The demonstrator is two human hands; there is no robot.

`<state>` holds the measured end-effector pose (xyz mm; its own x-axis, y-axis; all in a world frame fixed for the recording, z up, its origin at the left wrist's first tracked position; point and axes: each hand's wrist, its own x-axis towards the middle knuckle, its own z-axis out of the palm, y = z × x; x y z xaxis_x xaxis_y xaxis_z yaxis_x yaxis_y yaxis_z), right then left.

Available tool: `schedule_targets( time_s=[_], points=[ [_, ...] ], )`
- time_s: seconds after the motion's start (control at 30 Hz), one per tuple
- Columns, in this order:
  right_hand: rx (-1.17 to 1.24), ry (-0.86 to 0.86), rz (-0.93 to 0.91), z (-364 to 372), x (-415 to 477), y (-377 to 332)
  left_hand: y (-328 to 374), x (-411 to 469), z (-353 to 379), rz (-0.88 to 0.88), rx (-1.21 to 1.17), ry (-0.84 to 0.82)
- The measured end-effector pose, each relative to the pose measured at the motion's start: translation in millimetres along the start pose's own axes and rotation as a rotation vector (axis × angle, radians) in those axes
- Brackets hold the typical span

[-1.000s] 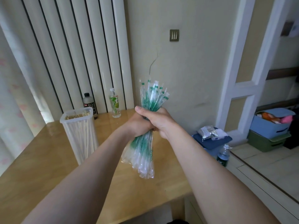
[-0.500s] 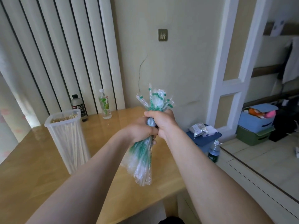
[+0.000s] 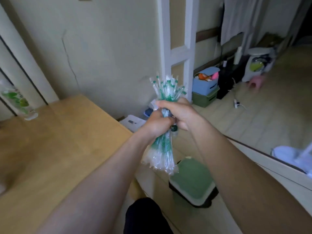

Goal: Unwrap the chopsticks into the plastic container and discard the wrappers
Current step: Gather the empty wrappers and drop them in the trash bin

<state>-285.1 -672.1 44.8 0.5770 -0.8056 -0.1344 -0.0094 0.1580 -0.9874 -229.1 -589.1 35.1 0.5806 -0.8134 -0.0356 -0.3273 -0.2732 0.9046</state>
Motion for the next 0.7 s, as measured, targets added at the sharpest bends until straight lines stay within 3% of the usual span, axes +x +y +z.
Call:
schedule_targets(
  time_s=[0.17, 0.3, 0.37, 0.43, 0.53, 0.7],
  points=[
    [-0.006, -0.210, 0.163, -107, 19, 62, -34, 27, 75, -0.127, -0.011, -0.074],
    [-0.050, -0.039, 0.307, -169, 41, 154, -78, 44, 124, -0.272, -0.002, -0.134],
    [-0.375, 0.091, 0.337, -183, 54, 212, -101, 50, 142, -0.346, -0.020, -0.136],
    [-0.776, 0.093, 0.346, -183, 57, 264, -131, 57, 156, -0.446, -0.031, -0.121],
    [-1.009, -0.067, 0.332, -162, 51, 332, -175, 67, 168, -0.573, -0.030, -0.109],
    [-1.337, -0.224, 0.208, -119, 55, 407, -219, 76, 165, -0.643, -0.068, 0.020]
  ],
)
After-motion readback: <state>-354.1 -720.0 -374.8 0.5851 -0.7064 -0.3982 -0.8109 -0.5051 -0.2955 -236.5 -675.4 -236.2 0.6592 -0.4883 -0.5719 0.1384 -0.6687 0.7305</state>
